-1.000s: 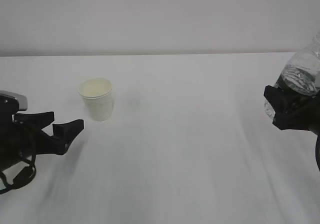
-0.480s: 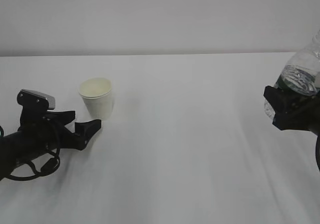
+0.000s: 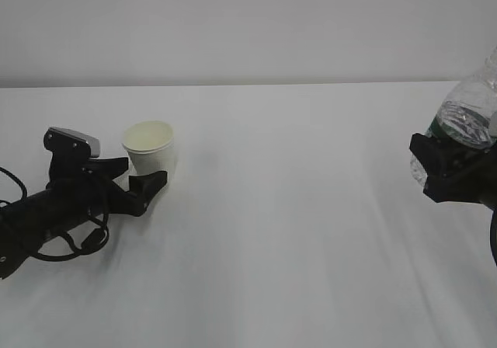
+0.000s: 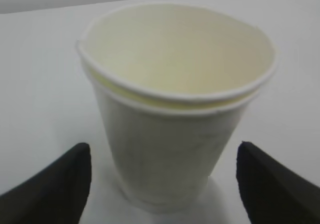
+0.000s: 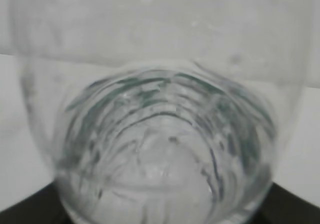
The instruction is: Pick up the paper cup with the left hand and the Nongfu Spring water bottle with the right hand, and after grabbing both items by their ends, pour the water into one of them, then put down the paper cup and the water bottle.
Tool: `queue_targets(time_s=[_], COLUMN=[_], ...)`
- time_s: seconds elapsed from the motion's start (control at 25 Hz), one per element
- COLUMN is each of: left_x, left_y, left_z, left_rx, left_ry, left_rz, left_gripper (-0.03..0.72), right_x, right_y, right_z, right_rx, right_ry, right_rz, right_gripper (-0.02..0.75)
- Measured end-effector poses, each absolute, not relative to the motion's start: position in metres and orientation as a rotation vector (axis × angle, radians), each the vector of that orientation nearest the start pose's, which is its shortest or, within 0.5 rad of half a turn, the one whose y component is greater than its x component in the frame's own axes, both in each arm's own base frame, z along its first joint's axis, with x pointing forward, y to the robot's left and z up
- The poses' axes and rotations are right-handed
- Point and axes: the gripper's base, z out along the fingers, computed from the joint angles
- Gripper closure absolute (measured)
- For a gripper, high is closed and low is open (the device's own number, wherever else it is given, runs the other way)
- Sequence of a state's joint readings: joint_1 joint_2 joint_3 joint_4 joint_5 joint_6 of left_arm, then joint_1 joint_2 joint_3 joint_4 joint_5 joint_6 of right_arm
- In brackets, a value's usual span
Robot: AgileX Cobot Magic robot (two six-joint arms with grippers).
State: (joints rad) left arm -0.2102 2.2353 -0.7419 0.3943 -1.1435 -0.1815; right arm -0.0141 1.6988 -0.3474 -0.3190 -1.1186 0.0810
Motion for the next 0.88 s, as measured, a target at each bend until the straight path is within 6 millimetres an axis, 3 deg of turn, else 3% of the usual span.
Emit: queue_targets(time_s=[0.48, 0.88], left_x=[0.354, 0.362], left_y=[-0.11, -0.112], left_z=[0.059, 0.052], left_rx=[0.46, 0.46], left_ry=[1.752, 1.746], left_rz=[-0.49, -0.49], left_gripper=[0.029, 0.043], right_x=[0.258, 0.258], right_y=[0.021, 0.02], right_z=[0.151, 0.151], right_rx=[-0.258, -0.258], right_ry=[1.712, 1.711], right_rz=[0.165, 0.153], right_gripper=[0.301, 0.301])
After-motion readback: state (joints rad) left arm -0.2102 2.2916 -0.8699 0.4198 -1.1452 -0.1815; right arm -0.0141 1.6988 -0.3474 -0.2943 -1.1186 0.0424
